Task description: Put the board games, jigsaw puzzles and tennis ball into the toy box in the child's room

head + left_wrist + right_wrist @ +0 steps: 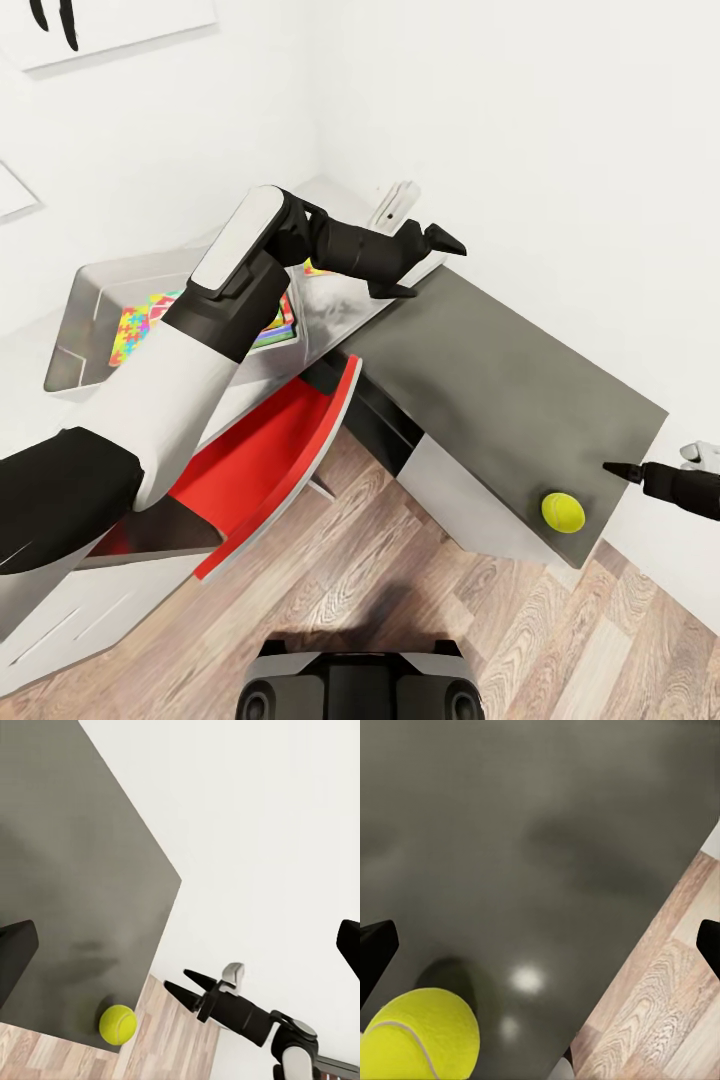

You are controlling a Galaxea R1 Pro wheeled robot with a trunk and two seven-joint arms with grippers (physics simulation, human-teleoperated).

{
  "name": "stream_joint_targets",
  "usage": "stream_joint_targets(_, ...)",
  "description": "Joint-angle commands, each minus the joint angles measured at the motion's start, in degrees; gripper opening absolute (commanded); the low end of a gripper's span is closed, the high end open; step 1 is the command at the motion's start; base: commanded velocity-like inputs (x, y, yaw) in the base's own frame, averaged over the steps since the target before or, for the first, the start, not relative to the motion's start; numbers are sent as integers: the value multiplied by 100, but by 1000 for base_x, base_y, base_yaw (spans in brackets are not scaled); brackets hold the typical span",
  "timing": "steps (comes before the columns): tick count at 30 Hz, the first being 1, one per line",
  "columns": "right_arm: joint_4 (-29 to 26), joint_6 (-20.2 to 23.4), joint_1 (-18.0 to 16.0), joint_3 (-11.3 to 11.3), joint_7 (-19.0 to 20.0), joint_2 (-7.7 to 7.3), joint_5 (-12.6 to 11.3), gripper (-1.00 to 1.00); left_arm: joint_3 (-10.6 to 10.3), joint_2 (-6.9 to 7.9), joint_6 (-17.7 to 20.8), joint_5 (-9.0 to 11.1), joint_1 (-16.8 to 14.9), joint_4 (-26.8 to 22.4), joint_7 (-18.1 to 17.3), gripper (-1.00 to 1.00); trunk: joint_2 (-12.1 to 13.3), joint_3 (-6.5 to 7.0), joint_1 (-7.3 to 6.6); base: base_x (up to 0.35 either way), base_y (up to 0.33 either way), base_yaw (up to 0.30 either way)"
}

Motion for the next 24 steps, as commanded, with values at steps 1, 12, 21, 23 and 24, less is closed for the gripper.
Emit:
stream_joint_targets(1,-4,23,-20,19,-73,-1,-61,100,-1,-1,-4,60,-5,-2,60,100,-9,-8,3,0,0,0)
stream_joint_targets(12,-4,23,-77,89,-139,21,-80,100,-1,-3,-5,60,-5,-3,60,100,-9,-8,3,0,0,0)
stream_joint_targets(21,-4,23,-159,176,-156,59,-90,100,-1,-3,-6,60,-6,-2,60,100,-9,-8,3,0,0,0)
stream_joint_targets(23,-4,23,-169,216,-157,70,-93,100,-1,-3,-6,60,-8,-1,60,100,-9,-8,3,0,0,0)
stream_joint_targets(24,-4,23,-176,266,-158,85,-97,100,-1,-3,-6,60,-9,0,60,100,-9,-8,3,0,0,0)
